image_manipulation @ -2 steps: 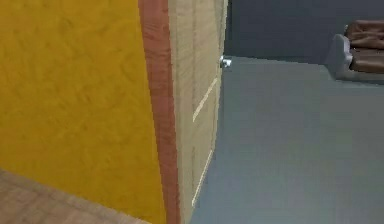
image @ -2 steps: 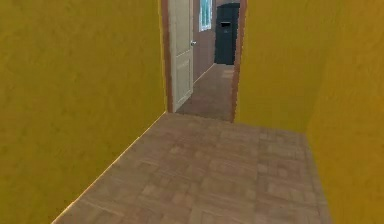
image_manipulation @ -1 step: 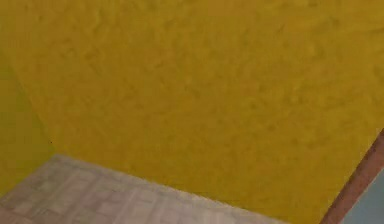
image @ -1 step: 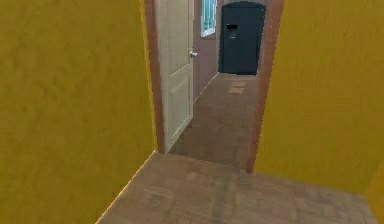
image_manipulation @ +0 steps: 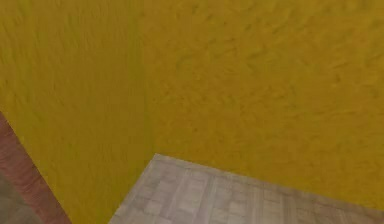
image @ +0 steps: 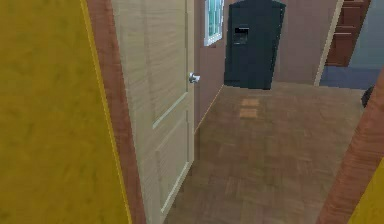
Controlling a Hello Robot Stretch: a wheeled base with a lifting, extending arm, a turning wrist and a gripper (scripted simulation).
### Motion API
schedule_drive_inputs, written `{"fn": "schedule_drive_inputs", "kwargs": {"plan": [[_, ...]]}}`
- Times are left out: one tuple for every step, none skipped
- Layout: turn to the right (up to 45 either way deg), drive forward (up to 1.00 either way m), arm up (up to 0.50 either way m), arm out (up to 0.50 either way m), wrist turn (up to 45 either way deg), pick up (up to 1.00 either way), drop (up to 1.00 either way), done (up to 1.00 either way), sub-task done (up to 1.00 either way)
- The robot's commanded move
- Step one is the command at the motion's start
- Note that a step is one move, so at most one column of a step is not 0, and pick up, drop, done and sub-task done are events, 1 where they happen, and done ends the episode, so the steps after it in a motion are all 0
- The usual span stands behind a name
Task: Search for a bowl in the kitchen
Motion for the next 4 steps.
{"fn": "schedule_drive_inputs", "kwargs": {"plan": [[12.0,0.0,0.0,0.0,0.0,0.0,0.0,0.0,0.0],[0.0,0.25,0.0,0.0,0.0,0.0,0.0,0.0,0.0],[15.0,0.0,0.0,0.0,0.0,0.0,0.0,0.0,0.0],[0.0,0.9,0.0,0.0,0.0,0.0,0.0,0.0,0.0]]}}
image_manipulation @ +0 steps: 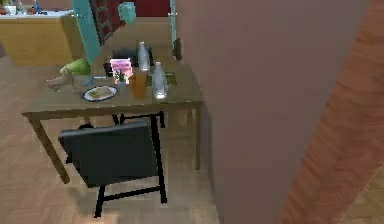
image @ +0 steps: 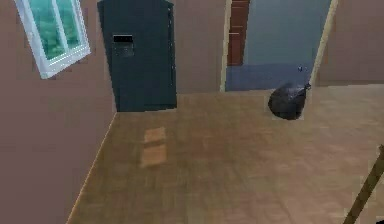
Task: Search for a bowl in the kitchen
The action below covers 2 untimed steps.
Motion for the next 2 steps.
{"fn": "schedule_drive_inputs", "kwargs": {"plan": [[27.0,0.0,0.0,0.0,0.0,0.0,0.0,0.0,0.0],[0.0,1.0,0.0,0.0,0.0,0.0,0.0,0.0,0.0]]}}
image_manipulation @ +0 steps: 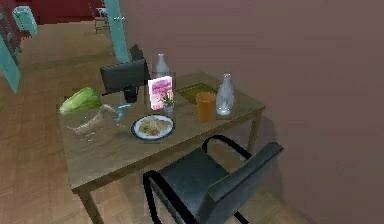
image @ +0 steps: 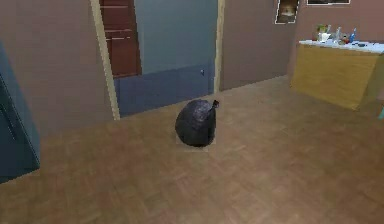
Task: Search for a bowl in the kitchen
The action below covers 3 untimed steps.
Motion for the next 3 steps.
{"fn": "schedule_drive_inputs", "kwargs": {"plan": [[3.0,0.0,0.0,0.0,0.0,0.0,0.0,0.0,0.0],[0.0,0.75,0.0,0.0,0.0,0.0,0.0,0.0,0.0],[39.0,0.0,0.0,0.0,0.0,0.0,0.0,0.0,0.0]]}}
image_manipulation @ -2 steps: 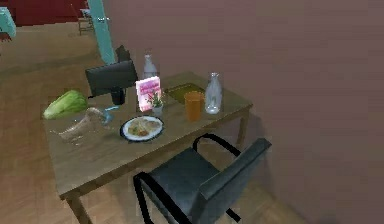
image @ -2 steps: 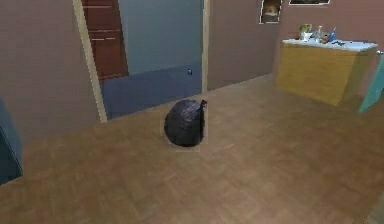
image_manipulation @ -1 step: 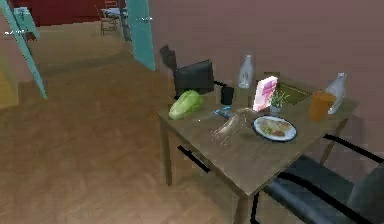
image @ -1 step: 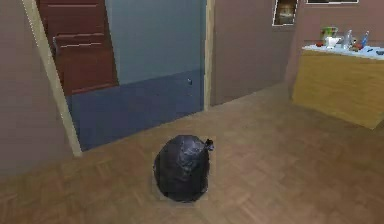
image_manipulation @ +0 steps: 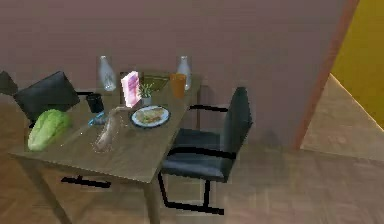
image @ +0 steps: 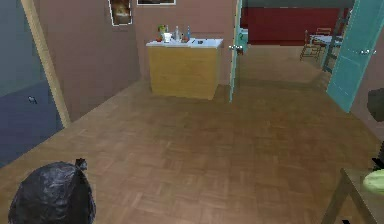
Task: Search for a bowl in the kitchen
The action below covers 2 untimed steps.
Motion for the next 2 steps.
{"fn": "schedule_drive_inputs", "kwargs": {"plan": [[0.0,1.0,0.0,0.0,0.0,0.0,0.0,0.0,0.0],[0.0,1.0,0.0,0.0,0.0,0.0,0.0,0.0,0.0]]}}
